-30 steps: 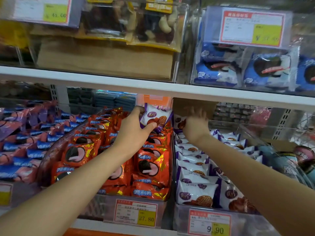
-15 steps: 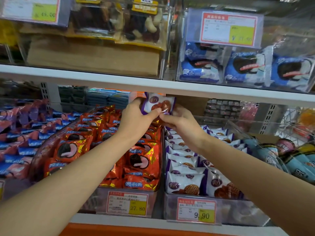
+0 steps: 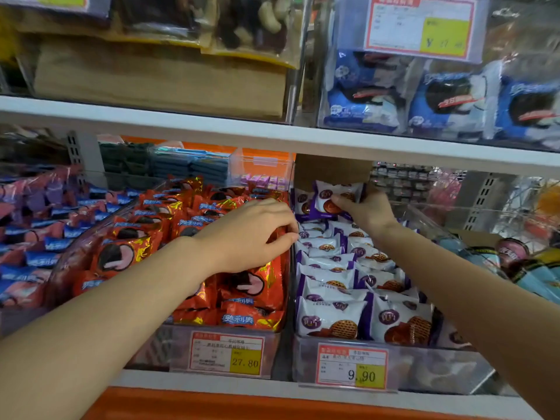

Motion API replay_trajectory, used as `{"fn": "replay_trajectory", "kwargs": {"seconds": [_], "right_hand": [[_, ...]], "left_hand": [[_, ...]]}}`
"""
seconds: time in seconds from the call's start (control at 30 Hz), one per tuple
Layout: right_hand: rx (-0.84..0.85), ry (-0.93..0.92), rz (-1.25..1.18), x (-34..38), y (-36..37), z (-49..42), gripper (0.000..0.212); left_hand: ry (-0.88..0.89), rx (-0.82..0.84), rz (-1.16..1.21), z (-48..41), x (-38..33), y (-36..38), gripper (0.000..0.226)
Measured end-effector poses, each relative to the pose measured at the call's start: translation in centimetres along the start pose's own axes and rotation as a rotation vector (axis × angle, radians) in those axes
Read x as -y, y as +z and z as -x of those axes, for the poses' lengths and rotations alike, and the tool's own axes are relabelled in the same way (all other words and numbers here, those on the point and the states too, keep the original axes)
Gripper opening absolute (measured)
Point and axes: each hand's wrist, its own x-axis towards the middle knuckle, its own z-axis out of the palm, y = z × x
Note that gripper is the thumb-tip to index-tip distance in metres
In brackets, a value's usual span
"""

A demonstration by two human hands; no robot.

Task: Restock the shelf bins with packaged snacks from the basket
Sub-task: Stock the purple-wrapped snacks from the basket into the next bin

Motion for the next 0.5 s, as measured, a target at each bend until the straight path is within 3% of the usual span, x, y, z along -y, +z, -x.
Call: {"fn": "replay_trajectory", "kwargs": {"seconds": [0.17, 0.33, 0.5], "right_hand": [[0.106, -0.031, 0.186, 0.6, 1.5, -1.2, 0.042], [0.149, -0.037, 0.421, 0.2, 2.7, -1.7, 0.054], [0.173, -0.047, 0.371, -0.3, 2.4, -2.2, 0.059]], "left_hand": [[-0.009, -0.017, 0.075, 0.3, 0.3, 0.4, 0.024], [-0.027, -0.004, 0.092, 0.3, 0.2, 0.5, 0.023], [-0.035, 0.000, 0.110, 0.3, 0.0, 0.4, 0.023]]}}
